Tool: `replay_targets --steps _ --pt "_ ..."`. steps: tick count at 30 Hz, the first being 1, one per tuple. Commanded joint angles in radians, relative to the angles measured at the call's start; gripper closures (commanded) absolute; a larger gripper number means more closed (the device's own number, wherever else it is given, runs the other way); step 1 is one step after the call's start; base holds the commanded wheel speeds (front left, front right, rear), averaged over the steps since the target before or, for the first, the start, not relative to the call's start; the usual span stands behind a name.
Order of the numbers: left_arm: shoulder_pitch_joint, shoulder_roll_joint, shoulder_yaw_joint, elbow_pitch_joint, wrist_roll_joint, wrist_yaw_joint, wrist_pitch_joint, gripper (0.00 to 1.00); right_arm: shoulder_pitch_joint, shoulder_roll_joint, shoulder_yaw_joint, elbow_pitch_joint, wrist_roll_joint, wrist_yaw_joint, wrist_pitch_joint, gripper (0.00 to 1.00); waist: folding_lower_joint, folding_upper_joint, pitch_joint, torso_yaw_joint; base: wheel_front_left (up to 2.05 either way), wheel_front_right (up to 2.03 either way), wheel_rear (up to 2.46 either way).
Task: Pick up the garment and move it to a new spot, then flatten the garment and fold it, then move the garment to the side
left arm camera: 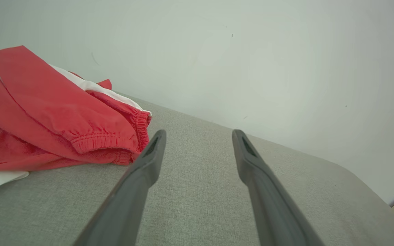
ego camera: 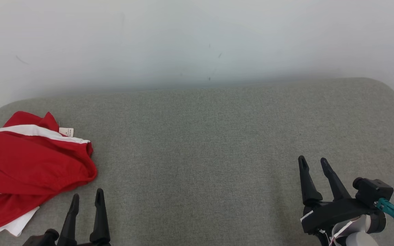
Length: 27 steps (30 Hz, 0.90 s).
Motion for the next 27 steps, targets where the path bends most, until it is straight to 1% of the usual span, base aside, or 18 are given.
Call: replay_targets --steps 1,11,17,21,27 --pt "0.004 0.005 0.004 -0.013 0.029 0.006 -0.003 0.0 -0.002 -0.004 0.008 -0.01 -0.02 0.0 -0.012 0.0 0.0 0.0 0.0 0.0 0.0 0.0 0.0" --pt "0.015 0.007 0.01 -0.027 0.129 0.025 -0.008 0.0 0.013 0.014 0.021 0.003 -0.116 0.001 -0.048 0.0 0.0 0.0 -0.008 0.002 0.0 0.0 0.0" --pt "0.022 0.013 0.011 -0.026 0.192 0.037 -0.01 0.0 0.016 0.014 0.031 -0.004 -0.163 0.001 -0.063 0.0 0.0 0.0 -0.013 0.002 0.0 0.0 0.0" --pt "0.028 0.018 0.018 -0.026 0.235 0.05 -0.012 0.0 0.037 0.011 0.008 -0.02 -0.196 0.001 -0.074 0.0 0.0 0.0 -0.018 0.001 0.0 0.0 0.0" --pt "0.038 0.031 0.026 -0.008 0.3 0.075 -0.012 0.0 0.056 0.015 0.015 -0.042 -0.245 0.001 -0.082 0.0 0.0 0.0 -0.023 -0.002 0.0 0.0 0.0"
